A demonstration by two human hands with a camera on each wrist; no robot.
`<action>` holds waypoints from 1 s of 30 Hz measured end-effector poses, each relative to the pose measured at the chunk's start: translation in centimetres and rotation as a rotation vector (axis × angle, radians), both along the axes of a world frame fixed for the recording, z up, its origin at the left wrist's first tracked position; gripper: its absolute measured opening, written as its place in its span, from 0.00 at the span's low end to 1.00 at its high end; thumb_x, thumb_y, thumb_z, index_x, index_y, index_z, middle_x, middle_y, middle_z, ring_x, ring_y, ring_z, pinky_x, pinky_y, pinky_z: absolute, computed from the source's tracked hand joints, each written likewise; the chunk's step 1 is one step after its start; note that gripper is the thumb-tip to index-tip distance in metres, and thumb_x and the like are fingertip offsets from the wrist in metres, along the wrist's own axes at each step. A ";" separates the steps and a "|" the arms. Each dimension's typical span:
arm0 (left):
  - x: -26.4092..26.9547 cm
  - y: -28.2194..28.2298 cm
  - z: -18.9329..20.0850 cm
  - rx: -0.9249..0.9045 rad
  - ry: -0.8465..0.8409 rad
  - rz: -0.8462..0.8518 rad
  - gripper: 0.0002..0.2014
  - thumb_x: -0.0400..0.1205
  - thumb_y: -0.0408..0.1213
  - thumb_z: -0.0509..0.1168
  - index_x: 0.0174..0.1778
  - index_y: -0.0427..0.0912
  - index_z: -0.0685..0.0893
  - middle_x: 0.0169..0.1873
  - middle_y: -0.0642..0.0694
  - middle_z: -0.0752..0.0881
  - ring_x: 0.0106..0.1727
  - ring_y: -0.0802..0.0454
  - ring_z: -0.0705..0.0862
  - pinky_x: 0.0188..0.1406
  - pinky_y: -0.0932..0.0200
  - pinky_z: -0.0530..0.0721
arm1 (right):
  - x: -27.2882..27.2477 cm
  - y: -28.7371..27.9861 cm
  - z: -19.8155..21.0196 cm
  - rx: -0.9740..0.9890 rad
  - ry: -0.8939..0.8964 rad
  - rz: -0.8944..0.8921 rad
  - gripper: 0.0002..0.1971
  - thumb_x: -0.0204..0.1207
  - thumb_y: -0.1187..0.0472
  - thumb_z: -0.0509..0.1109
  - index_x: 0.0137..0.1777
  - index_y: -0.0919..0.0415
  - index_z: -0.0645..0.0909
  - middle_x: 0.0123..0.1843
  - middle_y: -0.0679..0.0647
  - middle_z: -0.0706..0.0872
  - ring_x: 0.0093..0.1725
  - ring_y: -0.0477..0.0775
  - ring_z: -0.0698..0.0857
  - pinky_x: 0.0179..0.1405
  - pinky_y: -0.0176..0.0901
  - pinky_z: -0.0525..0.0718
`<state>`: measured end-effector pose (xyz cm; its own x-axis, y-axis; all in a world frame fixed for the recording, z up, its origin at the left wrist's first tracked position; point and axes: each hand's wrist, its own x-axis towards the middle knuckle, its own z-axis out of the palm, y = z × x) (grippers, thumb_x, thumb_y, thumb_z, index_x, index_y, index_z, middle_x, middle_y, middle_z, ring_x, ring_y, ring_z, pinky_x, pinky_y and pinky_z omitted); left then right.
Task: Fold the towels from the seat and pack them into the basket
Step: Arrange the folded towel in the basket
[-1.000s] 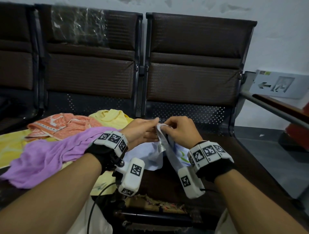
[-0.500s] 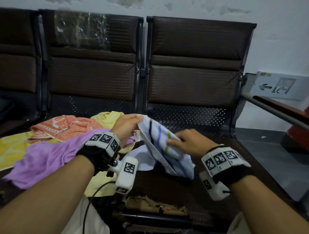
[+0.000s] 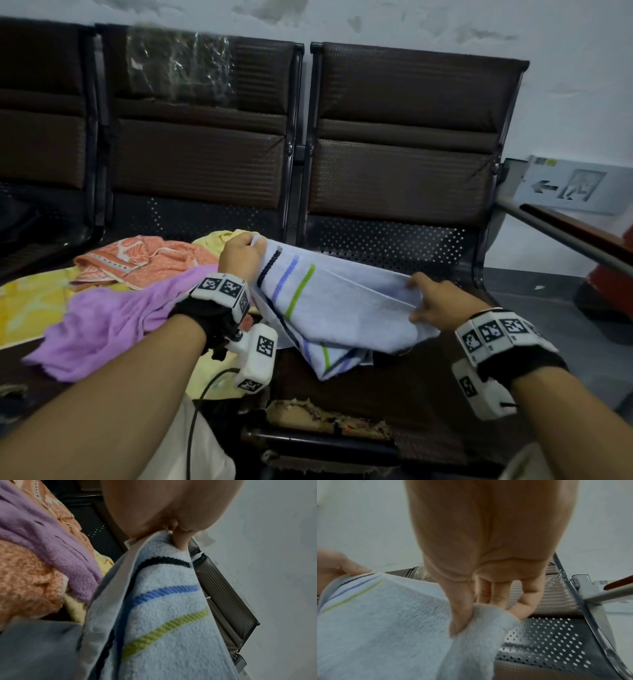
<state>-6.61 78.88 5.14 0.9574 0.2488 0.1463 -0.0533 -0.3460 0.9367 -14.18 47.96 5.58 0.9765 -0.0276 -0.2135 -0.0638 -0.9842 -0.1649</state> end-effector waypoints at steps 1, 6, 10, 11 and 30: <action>0.0 -0.1 -0.1 0.009 -0.014 0.002 0.08 0.82 0.35 0.59 0.40 0.39 0.81 0.38 0.44 0.80 0.43 0.48 0.75 0.44 0.56 0.72 | 0.0 0.1 0.0 0.015 -0.022 -0.019 0.30 0.71 0.55 0.75 0.70 0.48 0.65 0.53 0.59 0.83 0.49 0.57 0.85 0.54 0.51 0.84; -0.1 -0.7 -0.1 -0.007 -0.057 0.029 0.09 0.82 0.33 0.59 0.49 0.35 0.84 0.43 0.45 0.82 0.47 0.50 0.78 0.45 0.61 0.70 | 0.3 0.6 -0.1 0.040 -0.077 -0.040 0.44 0.67 0.58 0.78 0.76 0.39 0.55 0.51 0.59 0.82 0.45 0.59 0.85 0.50 0.55 0.87; 0.1 -0.3 -0.2 -0.021 -0.070 0.076 0.10 0.82 0.33 0.60 0.51 0.34 0.85 0.43 0.43 0.84 0.47 0.48 0.79 0.46 0.60 0.72 | 0.5 0.3 -0.3 -0.051 -0.086 -0.048 0.13 0.70 0.50 0.76 0.55 0.44 0.82 0.52 0.53 0.85 0.49 0.53 0.85 0.49 0.49 0.85; 0.1 -0.1 -0.3 -0.015 -0.080 0.083 0.10 0.81 0.33 0.60 0.51 0.34 0.86 0.43 0.43 0.84 0.47 0.47 0.79 0.46 0.60 0.73 | 0.4 0.3 -0.3 -0.048 -0.093 -0.059 0.05 0.69 0.48 0.76 0.43 0.45 0.84 0.48 0.52 0.85 0.46 0.51 0.85 0.46 0.47 0.84; -0.2 1.7 -1.1 0.471 -0.319 -0.070 0.07 0.82 0.26 0.61 0.43 0.43 0.79 0.38 0.48 0.81 0.41 0.52 0.79 0.39 0.64 0.72 | -0.1 -2.1 -0.8 0.117 -0.211 -0.201 0.06 0.65 0.52 0.81 0.35 0.49 0.87 0.37 0.50 0.88 0.42 0.50 0.85 0.45 0.45 0.84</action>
<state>-6.83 80.59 4.08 0.8597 0.0247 0.5103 -0.3456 -0.7075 0.6164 -14.32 45.84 4.79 0.9771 -0.2119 -0.0195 -0.2075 -0.9289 -0.3067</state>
